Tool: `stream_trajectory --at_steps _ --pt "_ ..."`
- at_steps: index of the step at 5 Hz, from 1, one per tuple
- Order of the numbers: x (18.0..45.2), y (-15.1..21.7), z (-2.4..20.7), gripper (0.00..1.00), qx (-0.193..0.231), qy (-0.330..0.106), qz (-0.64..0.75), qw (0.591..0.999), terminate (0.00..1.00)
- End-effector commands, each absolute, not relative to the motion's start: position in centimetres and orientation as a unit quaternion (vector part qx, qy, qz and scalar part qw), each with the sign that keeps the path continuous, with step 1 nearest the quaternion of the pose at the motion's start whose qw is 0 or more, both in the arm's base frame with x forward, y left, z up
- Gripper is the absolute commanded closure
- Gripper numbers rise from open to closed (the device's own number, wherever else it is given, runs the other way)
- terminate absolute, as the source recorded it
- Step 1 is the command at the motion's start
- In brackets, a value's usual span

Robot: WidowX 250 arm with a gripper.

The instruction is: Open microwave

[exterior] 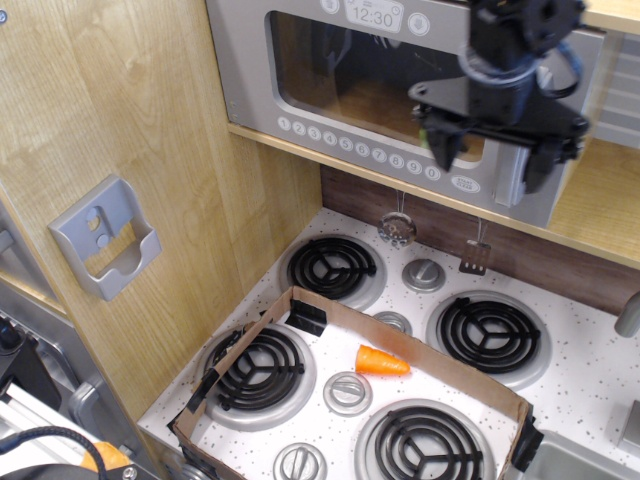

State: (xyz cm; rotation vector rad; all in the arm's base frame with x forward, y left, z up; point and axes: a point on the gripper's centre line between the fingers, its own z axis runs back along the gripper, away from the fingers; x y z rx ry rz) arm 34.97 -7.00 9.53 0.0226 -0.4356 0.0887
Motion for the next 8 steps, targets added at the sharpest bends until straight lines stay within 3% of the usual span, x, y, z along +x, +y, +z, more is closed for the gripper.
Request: stream_trajectory --at_steps 1,5,6,8 --pt "35.3 -7.5 10.5 0.00 0.004 -0.237 0.050 0.970 0.00" --pt "37.5 -6.6 10.9 0.00 0.011 -0.235 0.017 0.972 0.00" --pt "37.2 -6.5 10.4 1.00 0.007 -0.236 0.021 0.972 0.00" --pt "35.8 -6.6 9.3 1.00 0.006 -0.235 0.057 0.970 0.00"
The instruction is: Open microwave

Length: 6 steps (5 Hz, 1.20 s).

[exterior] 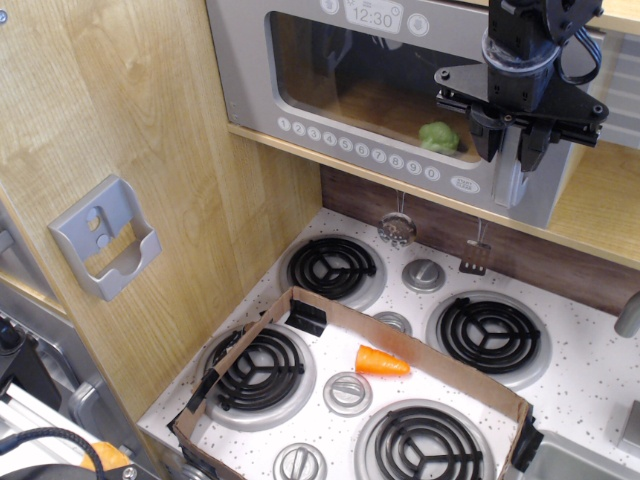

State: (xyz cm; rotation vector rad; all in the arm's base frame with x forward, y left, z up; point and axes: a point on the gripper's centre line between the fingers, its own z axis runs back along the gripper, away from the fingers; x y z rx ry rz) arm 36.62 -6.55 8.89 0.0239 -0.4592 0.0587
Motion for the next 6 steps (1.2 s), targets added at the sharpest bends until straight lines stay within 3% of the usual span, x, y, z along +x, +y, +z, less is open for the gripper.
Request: stream_trajectory --at_steps 1,2,3,4,5,6 --pt "34.2 -6.3 8.5 1.00 -0.001 -0.226 0.083 0.971 0.00" --pt "33.8 -6.6 8.8 0.00 0.020 -0.205 0.111 0.972 0.00" --pt "32.7 -7.0 8.9 0.00 0.027 -0.212 0.145 0.966 0.00" --pt "29.3 -8.2 7.1 0.00 0.023 -0.255 0.226 0.940 0.00" --pt "26.0 -10.3 4.2 0.00 0.001 -0.267 0.295 0.917 0.00" --pt "25.5 -11.9 3.2 0.00 0.000 -0.250 0.311 0.917 0.00"
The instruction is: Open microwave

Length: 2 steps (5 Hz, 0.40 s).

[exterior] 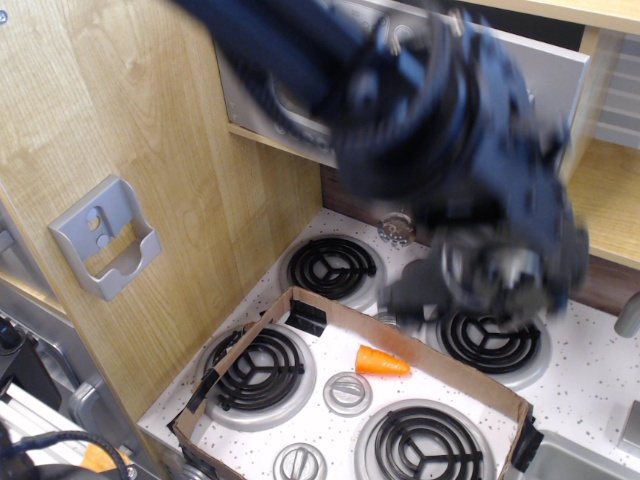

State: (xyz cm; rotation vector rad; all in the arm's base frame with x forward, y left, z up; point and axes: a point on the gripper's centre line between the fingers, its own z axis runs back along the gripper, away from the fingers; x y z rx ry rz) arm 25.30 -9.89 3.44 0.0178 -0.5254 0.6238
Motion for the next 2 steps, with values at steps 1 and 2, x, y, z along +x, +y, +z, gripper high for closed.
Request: stream_trajectory --at_steps 1,2 --pt "27.5 -13.3 3.2 0.00 0.009 -0.238 0.234 0.943 0.00" --pt "29.7 -14.5 3.6 0.00 -0.001 -0.230 0.177 0.957 0.00"
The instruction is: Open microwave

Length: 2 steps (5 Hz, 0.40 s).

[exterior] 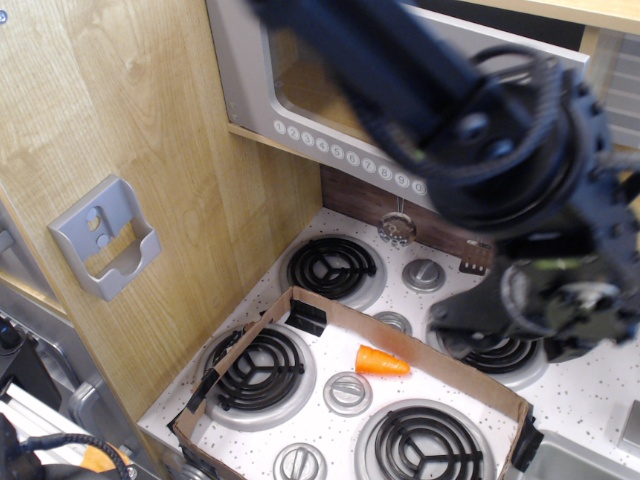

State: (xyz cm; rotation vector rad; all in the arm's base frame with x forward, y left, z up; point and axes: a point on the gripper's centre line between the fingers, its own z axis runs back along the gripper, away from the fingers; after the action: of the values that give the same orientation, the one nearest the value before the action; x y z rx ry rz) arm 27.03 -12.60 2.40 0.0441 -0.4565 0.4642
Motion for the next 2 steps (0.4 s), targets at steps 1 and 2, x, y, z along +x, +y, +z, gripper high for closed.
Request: stream_trajectory --at_steps 1,2 --pt "32.5 -16.2 4.9 0.00 -0.054 -0.199 0.114 0.972 0.00" --pt "34.9 -17.9 6.1 0.00 -0.087 -0.185 0.086 0.975 0.00"
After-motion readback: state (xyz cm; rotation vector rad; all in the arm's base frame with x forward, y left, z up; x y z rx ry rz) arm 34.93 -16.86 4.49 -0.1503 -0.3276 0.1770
